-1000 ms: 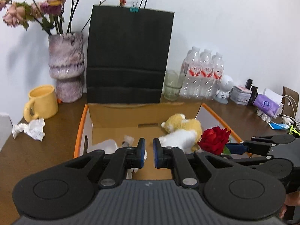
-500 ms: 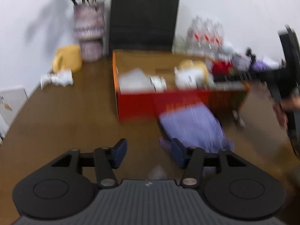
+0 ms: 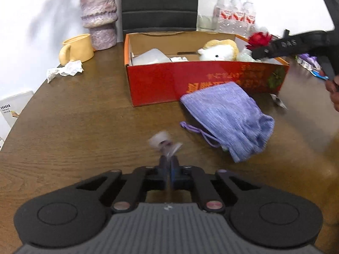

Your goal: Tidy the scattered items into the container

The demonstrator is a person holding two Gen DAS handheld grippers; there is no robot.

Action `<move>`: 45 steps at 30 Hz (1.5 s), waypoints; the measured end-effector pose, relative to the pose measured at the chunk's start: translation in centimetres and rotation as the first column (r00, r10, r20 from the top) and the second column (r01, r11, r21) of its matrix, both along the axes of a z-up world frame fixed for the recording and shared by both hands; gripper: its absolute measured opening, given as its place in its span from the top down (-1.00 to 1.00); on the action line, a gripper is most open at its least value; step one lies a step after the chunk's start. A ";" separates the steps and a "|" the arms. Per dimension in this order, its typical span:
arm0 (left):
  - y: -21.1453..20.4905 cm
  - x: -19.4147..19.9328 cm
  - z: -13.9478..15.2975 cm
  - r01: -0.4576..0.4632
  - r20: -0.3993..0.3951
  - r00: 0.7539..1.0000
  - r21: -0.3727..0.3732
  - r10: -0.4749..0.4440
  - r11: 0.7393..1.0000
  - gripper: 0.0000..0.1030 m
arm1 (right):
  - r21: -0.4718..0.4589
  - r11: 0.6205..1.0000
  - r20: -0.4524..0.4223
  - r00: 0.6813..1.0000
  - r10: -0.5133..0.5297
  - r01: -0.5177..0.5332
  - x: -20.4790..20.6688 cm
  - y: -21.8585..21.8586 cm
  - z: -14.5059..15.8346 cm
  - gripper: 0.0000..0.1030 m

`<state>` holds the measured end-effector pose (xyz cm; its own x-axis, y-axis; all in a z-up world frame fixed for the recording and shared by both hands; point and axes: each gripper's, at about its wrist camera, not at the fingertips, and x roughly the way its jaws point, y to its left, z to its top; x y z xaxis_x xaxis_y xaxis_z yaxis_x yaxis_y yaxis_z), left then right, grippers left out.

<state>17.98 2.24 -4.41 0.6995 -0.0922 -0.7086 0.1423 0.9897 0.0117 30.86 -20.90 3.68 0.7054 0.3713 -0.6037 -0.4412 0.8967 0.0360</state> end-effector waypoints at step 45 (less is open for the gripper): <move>-1.1 6.0 0.9 0.039 0.033 0.999 0.009 -0.039 0.999 0.14 | 0.027 1.000 0.085 0.996 0.000 -0.003 -3.6 -4.7 0.0 -0.93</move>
<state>24.03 1.09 -3.52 0.7187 -0.1138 -0.6859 0.1800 0.9833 0.0255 27.22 -25.58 3.69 0.7530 0.3878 -0.5315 -0.4449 0.8953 0.0229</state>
